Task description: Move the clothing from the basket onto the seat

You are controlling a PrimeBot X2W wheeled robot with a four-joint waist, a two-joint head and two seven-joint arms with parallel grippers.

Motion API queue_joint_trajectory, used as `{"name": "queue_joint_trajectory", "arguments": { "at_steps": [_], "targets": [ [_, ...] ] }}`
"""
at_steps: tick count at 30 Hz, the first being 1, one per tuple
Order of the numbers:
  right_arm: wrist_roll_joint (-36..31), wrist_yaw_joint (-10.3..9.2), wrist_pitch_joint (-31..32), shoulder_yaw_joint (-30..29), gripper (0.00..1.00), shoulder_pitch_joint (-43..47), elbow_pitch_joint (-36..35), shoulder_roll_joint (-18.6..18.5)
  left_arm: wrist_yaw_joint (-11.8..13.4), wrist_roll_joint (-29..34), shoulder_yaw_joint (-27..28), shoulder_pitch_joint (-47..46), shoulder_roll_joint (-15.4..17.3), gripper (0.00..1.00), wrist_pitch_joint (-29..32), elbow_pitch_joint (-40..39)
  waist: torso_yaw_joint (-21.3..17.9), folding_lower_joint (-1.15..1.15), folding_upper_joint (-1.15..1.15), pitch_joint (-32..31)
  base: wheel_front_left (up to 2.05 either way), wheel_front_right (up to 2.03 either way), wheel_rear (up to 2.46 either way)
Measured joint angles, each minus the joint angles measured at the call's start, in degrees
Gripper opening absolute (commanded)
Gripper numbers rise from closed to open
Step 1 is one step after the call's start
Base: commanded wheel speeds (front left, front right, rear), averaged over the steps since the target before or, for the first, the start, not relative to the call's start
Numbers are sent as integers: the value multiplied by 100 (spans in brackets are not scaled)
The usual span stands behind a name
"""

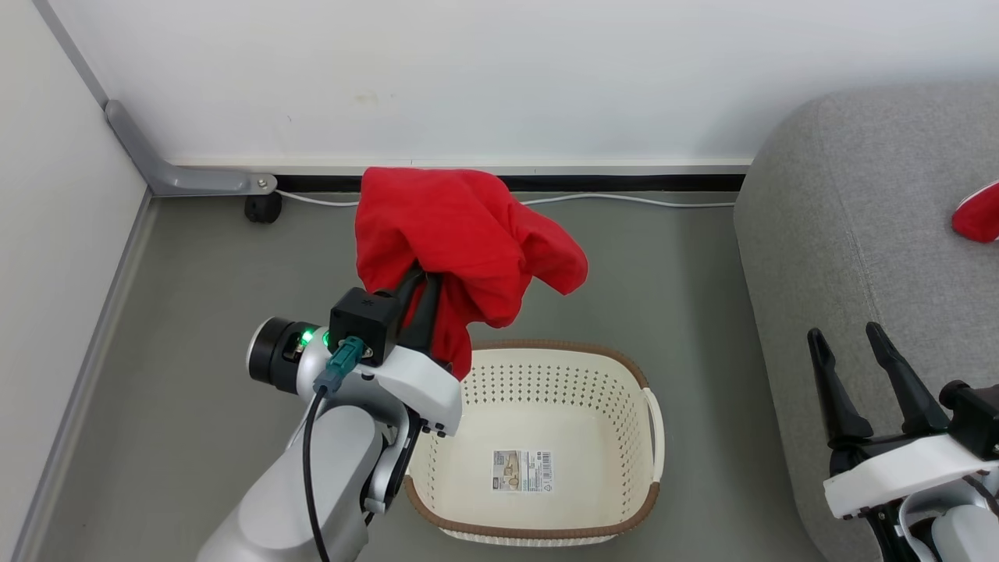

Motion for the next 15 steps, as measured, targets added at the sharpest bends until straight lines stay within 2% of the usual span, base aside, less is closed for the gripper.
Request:
{"name": "queue_joint_trajectory", "arguments": {
  "at_steps": [5,15],
  "targets": [
    [-5,0,0,13,100,13,11,26,-25,31,-10,-29,136,0,31,-424,-18,0,0,-18,0,0,0],
    [-5,0,0,79,100,16,14,86,-38,93,-69,-154,426,0,485,-1380,-52,0,0,-8,0,0,0]
  ]
}}
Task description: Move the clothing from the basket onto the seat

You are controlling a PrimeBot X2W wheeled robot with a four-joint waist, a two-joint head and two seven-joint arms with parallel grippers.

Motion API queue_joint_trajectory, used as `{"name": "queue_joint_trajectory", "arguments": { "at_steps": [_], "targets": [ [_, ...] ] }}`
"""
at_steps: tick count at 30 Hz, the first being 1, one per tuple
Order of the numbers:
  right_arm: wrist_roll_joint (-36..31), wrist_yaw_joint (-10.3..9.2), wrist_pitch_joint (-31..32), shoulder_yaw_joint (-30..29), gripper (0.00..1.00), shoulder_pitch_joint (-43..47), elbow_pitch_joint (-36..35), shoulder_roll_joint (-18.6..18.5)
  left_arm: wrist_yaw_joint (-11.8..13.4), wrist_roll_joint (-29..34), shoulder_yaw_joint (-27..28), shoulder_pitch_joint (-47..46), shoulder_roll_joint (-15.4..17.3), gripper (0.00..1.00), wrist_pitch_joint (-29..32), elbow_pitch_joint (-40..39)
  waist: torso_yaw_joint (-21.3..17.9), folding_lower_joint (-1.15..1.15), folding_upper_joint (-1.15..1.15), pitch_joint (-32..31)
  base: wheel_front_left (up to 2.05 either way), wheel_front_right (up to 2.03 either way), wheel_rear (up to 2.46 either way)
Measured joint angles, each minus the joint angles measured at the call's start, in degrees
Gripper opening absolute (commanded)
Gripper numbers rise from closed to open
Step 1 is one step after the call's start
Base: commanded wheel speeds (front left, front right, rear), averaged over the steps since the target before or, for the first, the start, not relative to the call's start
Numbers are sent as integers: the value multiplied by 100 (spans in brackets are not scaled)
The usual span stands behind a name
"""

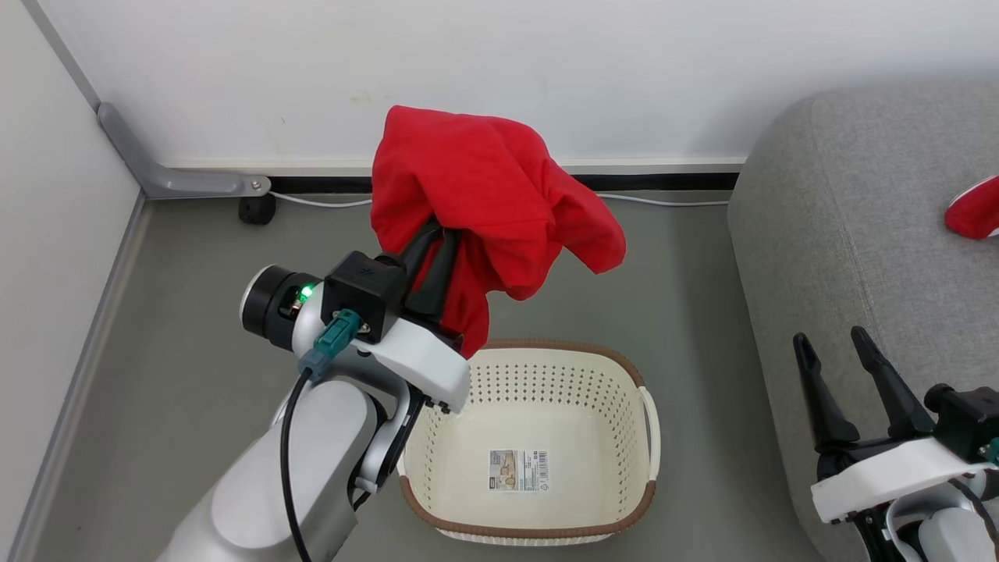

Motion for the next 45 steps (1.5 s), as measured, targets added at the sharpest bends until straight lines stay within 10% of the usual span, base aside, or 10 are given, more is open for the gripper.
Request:
{"name": "queue_joint_trajectory", "arguments": {
  "at_steps": [29,43,44,45],
  "targets": [
    [78,0,0,3022,100,-1644,-851,-448,-60,-29,-328,-50,-182,0,53,-58,59,0,0,246,0,0,0],
    [-153,0,0,3287,100,-2356,-92,18,-112,-29,-515,-229,-391,0,-73,116,244,0,0,343,0,0,0],
    [-176,0,0,3285,98,-2398,0,59,-112,-29,-523,-229,-404,0,-80,129,256,0,0,348,0,0,0],
    [-180,0,0,3277,63,-2431,70,100,-112,-29,-528,-231,-414,0,-99,138,267,0,0,353,0,0,0]
  ]
}}
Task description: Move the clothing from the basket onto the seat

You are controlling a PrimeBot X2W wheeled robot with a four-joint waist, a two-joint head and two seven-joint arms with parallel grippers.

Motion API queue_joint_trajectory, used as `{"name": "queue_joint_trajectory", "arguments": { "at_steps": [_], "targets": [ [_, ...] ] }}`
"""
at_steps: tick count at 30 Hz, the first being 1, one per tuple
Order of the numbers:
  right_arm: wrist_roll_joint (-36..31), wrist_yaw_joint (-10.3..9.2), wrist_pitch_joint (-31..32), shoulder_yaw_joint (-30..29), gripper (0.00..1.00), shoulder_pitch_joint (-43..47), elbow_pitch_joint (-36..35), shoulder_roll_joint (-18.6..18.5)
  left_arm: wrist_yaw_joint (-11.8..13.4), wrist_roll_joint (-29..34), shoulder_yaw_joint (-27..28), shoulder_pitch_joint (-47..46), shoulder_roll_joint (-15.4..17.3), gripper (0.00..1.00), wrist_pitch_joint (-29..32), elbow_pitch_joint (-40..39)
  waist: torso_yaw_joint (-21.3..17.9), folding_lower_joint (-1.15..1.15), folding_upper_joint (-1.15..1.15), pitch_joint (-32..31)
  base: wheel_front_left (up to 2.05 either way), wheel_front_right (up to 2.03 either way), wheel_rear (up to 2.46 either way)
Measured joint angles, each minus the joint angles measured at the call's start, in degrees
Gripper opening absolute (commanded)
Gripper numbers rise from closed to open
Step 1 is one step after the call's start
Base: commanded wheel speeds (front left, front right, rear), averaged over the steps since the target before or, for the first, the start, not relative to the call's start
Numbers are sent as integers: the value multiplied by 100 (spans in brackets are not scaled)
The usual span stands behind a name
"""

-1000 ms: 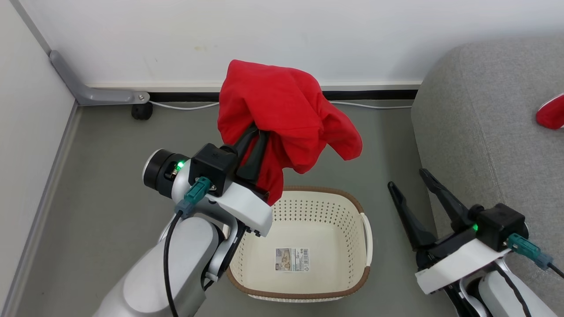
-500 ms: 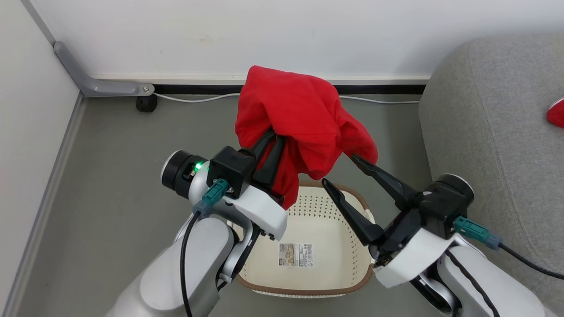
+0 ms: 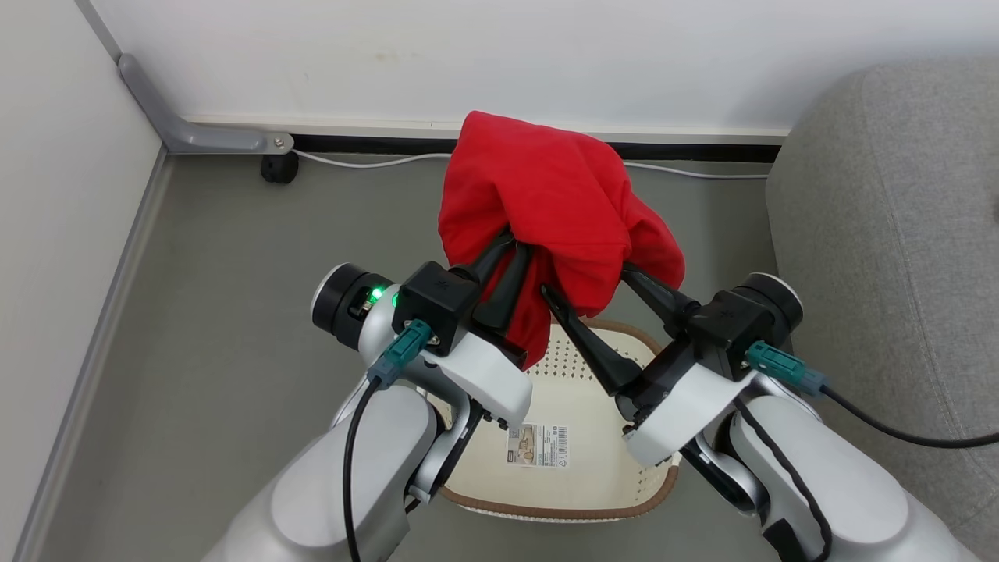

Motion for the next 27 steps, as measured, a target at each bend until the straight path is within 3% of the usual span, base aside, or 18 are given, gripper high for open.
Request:
{"name": "queue_joint_trajectory", "arguments": {
  "at_steps": [1,2,8,10,11,12,13,27],
  "targets": [
    [-1,0,0,-3,35,-42,92,51,-13,0,-9,-3,-15,0,-20,12,12,0,0,4,0,0,0],
    [-2,0,0,-5,0,-68,151,87,-37,0,-15,-5,-32,0,-23,23,22,0,0,7,0,0,0],
    [9,0,0,-21,0,-128,291,207,-49,0,-53,-26,-76,0,-78,104,50,0,0,-2,0,0,0],
    [11,0,0,-44,0,-131,272,204,-49,-1,-59,-27,-76,5,-81,154,43,0,0,-12,0,0,0],
    [19,0,0,-52,0,-131,268,199,-49,0,-64,-27,-76,42,-91,170,38,0,0,-18,0,0,0],
    [26,0,0,-64,0,-131,259,192,-49,-1,-73,-27,-77,89,-102,191,30,0,0,-26,0,0,0],
    [26,0,0,-85,0,-131,240,188,-51,-1,-73,-27,-78,100,-132,211,17,0,0,-34,0,0,0],
    [49,0,0,-653,0,-36,-89,116,-143,-73,-93,-24,-109,100,-264,526,-208,0,0,-91,0,0,0]
  ]
}}
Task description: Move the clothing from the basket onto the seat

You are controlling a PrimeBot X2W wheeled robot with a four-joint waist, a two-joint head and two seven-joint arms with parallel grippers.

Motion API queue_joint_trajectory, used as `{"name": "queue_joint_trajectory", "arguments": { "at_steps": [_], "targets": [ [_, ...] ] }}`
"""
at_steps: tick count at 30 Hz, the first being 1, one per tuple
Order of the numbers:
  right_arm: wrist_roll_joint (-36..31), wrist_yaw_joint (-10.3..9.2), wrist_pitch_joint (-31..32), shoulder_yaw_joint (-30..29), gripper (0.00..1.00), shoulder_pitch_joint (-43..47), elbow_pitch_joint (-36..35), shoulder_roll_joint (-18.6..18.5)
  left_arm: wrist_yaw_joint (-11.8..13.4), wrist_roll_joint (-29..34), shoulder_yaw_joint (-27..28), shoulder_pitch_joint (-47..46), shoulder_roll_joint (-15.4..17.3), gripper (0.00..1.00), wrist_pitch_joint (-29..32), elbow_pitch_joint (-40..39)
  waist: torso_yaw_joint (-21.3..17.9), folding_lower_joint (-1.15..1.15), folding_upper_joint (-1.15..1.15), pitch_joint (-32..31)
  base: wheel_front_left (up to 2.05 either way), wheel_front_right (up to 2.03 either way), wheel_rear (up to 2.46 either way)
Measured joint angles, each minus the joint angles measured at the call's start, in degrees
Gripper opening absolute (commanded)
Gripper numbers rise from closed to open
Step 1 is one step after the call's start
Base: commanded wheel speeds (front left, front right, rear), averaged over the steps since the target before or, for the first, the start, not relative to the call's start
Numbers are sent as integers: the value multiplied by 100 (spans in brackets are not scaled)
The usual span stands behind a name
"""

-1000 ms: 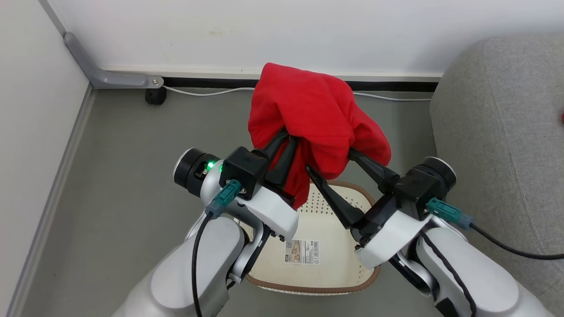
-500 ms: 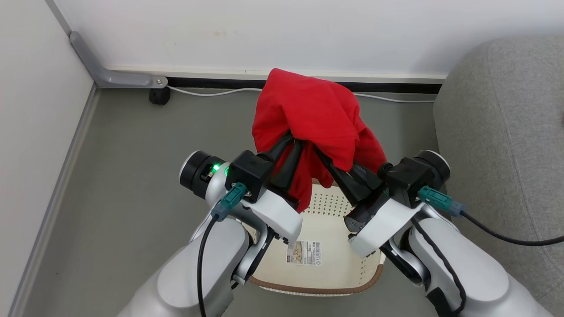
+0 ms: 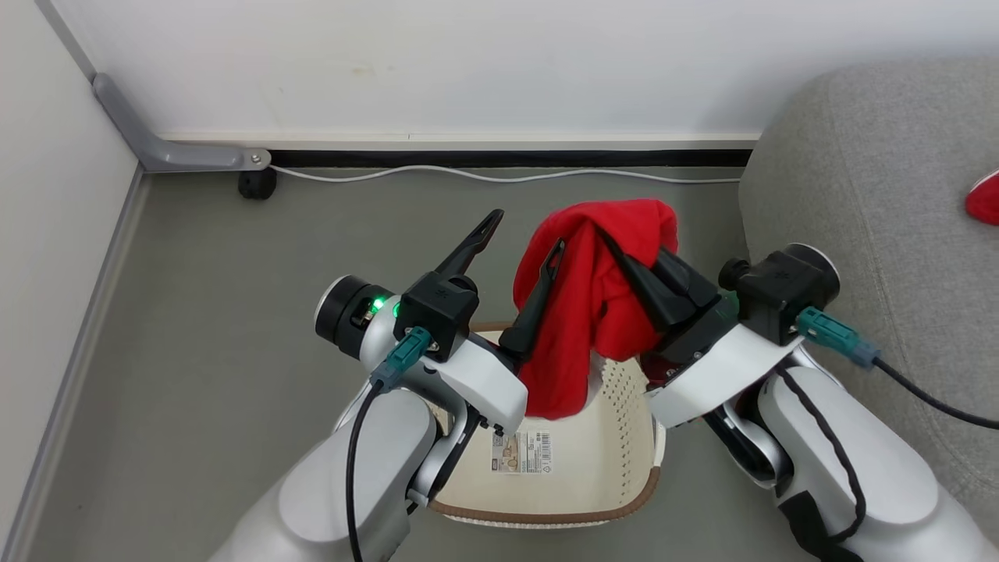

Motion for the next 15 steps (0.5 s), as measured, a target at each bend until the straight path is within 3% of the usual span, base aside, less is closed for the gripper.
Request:
{"name": "queue_joint_trajectory", "arguments": {
  "at_steps": [15],
  "targets": [
    [11,0,0,-653,0,252,-236,-182,-52,-21,23,59,0,100,-114,245,-628,0,0,-28,0,0,0]
  ]
}}
